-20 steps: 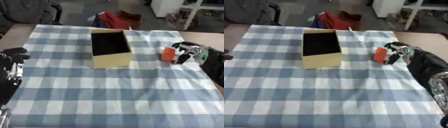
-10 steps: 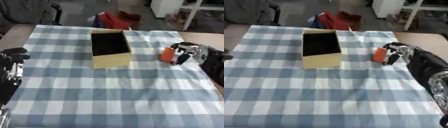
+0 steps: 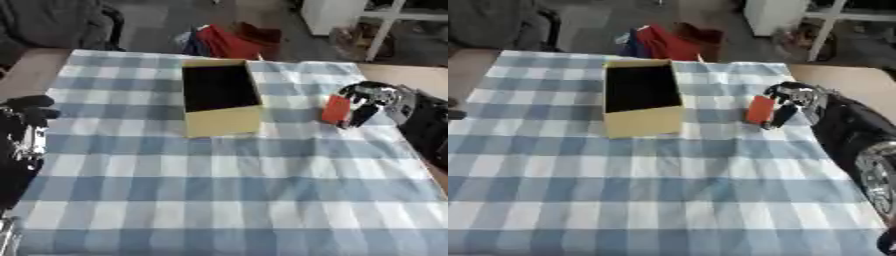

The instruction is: Pick up objects on the table and place them in the box.

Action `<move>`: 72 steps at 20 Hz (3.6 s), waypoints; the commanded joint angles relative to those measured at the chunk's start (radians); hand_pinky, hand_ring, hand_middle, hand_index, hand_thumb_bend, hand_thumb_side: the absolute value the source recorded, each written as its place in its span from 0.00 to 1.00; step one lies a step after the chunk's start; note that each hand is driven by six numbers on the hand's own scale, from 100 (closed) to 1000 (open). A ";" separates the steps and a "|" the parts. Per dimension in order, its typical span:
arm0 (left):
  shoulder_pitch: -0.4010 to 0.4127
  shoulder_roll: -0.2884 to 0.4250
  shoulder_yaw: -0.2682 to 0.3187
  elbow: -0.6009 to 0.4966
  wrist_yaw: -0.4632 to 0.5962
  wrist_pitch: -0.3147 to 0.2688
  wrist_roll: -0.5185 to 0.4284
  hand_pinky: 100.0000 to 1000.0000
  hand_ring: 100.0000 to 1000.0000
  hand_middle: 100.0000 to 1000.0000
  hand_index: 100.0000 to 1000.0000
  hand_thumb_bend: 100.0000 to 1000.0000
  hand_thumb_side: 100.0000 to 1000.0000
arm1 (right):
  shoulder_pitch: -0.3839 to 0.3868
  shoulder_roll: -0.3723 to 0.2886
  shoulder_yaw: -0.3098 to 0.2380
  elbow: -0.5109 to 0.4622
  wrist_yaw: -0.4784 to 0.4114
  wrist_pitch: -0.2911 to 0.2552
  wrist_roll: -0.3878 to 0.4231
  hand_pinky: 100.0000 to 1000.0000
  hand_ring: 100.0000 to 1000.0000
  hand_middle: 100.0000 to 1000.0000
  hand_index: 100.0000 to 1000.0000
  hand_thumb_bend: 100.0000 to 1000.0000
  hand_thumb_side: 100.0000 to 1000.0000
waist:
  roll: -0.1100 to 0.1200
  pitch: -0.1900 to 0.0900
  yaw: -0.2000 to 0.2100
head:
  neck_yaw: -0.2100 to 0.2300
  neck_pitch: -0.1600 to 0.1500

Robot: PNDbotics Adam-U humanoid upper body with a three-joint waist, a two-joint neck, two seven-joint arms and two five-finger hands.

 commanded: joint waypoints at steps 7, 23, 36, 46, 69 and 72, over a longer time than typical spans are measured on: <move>-0.016 0.007 0.010 -0.009 -0.003 -0.002 0.005 0.82 0.62 0.62 0.71 0.00 0.55 | -0.018 -0.015 -0.003 -0.022 -0.033 0.019 -0.016 0.80 0.83 0.77 0.88 0.32 0.13 | -0.001 -0.011 0.002 | -0.004 0.005; -0.016 0.007 0.010 -0.007 -0.002 -0.003 0.006 0.82 0.63 0.62 0.70 0.00 0.55 | -0.022 -0.020 0.006 -0.016 -0.052 0.022 -0.127 0.75 0.73 0.50 0.68 0.09 0.06 | -0.002 -0.013 0.002 | -0.005 0.005; -0.015 0.008 0.006 -0.008 0.000 -0.003 0.002 0.82 0.63 0.62 0.70 0.00 0.55 | -0.068 0.025 -0.079 -0.208 0.047 0.000 -0.042 0.75 0.73 0.50 0.68 0.11 0.08 | 0.002 -0.016 0.016 | -0.022 0.005; -0.022 0.005 -0.003 -0.010 0.003 -0.003 -0.008 0.82 0.63 0.62 0.70 0.00 0.55 | -0.119 0.149 -0.134 -0.412 0.208 -0.115 0.121 0.75 0.75 0.54 0.71 0.10 0.11 | 0.008 -0.007 0.041 | -0.065 0.005; -0.048 0.000 -0.009 -0.014 0.009 -0.003 -0.014 0.82 0.63 0.62 0.70 0.00 0.55 | -0.047 0.239 -0.107 -0.423 0.290 -0.228 0.082 0.78 0.84 0.91 1.00 0.68 0.21 | 0.004 0.013 0.095 | -0.108 0.005; -0.047 0.001 -0.009 -0.014 0.009 -0.004 -0.014 0.82 0.63 0.62 0.70 0.00 0.55 | -0.046 0.236 -0.111 -0.436 0.306 -0.234 0.054 0.78 0.84 0.92 1.00 0.72 0.27 | 0.005 0.012 0.093 | -0.108 0.005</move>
